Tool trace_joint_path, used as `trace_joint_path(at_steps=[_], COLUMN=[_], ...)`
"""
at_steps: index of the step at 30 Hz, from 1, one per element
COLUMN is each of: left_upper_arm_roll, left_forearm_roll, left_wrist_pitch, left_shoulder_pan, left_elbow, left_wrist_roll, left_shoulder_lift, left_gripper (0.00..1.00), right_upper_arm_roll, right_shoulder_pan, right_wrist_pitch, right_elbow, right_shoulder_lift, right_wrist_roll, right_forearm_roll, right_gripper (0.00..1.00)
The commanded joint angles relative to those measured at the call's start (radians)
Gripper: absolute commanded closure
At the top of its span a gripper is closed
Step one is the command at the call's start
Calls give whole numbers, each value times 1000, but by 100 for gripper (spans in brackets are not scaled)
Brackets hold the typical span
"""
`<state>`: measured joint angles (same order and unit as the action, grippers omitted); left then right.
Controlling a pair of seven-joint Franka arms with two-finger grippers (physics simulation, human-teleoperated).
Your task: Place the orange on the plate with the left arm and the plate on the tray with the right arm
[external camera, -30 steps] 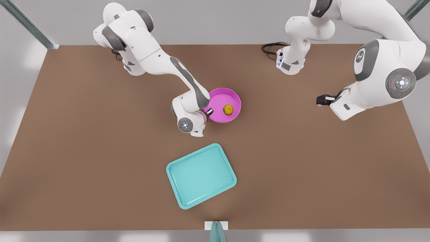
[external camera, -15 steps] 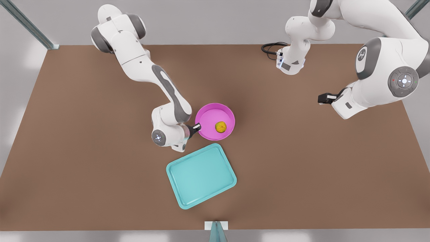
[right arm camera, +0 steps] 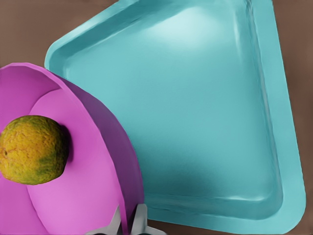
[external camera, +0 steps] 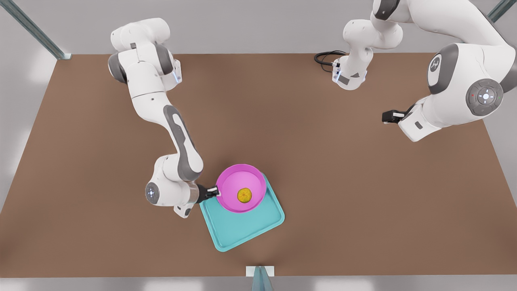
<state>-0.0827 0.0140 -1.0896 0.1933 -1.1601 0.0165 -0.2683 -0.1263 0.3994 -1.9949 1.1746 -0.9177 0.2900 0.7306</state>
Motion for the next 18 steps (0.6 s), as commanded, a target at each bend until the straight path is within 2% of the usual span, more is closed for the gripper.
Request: trace_joint_path(at_steps=[1,6,7,14,16,18], left_upper_arm_roll=[0,0,0,0,-8,-6], left_forearm_roll=[0,3,3,6,6,6], left_wrist_pitch=[7,7,7,22,16,14], left_shoulder_pan=[0,0,0,0,-3,-3], left_elbow=[0,0,0,0,0,0], left_wrist_roll=[2,2,2,2,5,0], left_shoulder_lift=[1,1,1,-6,-11,-12], left_gripper=[0,0,0,0,0,0], right_upper_arm_roll=[-9,-10,-7,-10,-79,-185], right_shoulder_pan=[-5,-5,-4,1,-1,-5], right_wrist_pitch=[-65,-102,-107,-108,-67,162], right_elbow=[-39,-69,-65,-69,-124,-125], right_shoulder_lift=[-39,-73,-73,-64,-59,8], right_wrist_roll=[-9,-8,-5,-2,4,43], right_forearm_roll=[29,32,33,35,23,16], right_gripper=[79,79,0,0,0,0])
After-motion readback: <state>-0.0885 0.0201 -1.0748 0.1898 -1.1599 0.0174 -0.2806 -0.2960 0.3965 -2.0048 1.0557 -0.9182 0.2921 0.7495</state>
